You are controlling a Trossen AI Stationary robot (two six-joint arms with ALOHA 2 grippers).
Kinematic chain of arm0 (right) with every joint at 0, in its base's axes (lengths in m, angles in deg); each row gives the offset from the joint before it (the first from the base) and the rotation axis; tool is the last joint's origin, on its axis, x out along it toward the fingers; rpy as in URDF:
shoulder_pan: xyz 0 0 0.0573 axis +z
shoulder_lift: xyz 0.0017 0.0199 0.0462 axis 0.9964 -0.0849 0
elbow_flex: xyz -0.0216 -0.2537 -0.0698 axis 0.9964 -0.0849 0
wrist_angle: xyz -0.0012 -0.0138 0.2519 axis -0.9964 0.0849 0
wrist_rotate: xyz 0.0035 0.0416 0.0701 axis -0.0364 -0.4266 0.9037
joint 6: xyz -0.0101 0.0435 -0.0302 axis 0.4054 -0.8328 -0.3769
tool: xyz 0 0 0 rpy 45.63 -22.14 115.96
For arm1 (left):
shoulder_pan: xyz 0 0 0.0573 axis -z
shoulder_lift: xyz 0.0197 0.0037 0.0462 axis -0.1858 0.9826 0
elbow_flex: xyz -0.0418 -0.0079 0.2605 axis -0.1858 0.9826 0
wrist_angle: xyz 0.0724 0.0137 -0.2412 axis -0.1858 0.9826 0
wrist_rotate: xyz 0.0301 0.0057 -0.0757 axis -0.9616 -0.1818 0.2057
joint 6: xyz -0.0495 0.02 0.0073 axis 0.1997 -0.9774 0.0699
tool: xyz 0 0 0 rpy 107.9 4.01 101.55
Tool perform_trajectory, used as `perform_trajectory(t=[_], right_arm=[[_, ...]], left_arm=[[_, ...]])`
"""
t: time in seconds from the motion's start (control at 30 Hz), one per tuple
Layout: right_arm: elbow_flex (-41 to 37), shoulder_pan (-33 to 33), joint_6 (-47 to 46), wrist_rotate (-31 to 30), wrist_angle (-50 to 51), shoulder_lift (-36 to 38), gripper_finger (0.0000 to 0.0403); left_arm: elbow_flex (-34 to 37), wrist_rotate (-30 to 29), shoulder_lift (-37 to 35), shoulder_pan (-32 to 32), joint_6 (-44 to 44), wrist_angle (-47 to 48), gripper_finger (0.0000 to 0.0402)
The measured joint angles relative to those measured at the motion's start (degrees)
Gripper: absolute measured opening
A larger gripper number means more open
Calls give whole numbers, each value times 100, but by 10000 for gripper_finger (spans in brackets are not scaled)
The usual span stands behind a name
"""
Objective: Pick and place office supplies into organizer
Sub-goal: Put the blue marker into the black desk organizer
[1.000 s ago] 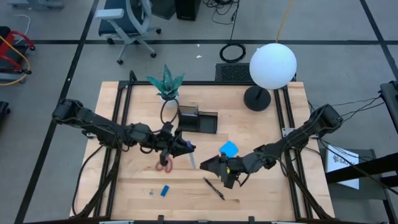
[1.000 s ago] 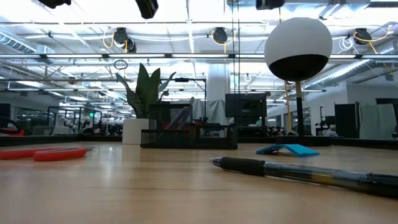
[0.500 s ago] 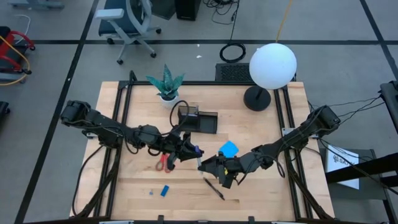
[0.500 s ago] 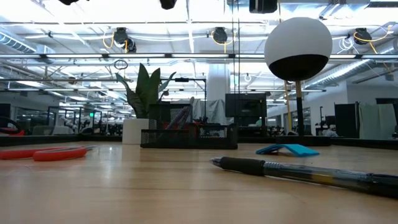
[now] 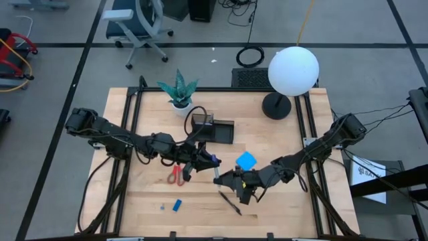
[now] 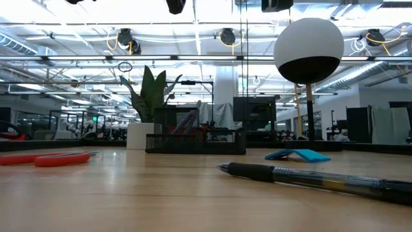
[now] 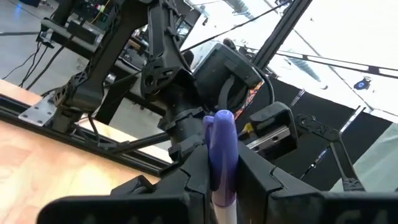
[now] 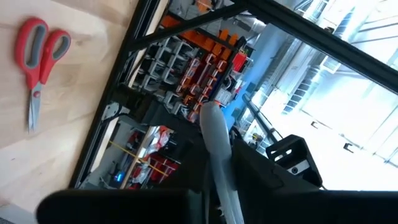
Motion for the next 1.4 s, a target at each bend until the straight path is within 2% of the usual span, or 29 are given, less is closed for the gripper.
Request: perform_trajectory(t=[0.23, 0.57, 0.8, 0.97, 1.07, 1.2, 1.4], right_arm=[[0, 0, -415, -2, -14, 2, 39], [11, -1, -1025, -192, -79, 11, 35], [11, 69, -975, -642, -182, 9, 35], [-1, 173, -910, -947, -540, 2, 34], [-4, 208, -1006, -1319, -766, 0, 34], [-9, 205, -1375, -1664, -845, -4, 33], [-9, 131, -2294, -1735, -969, -4, 33]], left_arm=[[0, -10, 0, 0, 24, 21, 53], [4, -68, 13, -48, -131, 292, 144], [4, -55, -180, -42, -396, 458, 181], [17, -235, -502, -27, -691, 1023, 192], [17, -537, -727, -12, -898, 1475, 192], [8, -1029, -958, 86, -1224, 1859, 187], [9, -1459, -1287, 245, -1643, 2318, 175]])
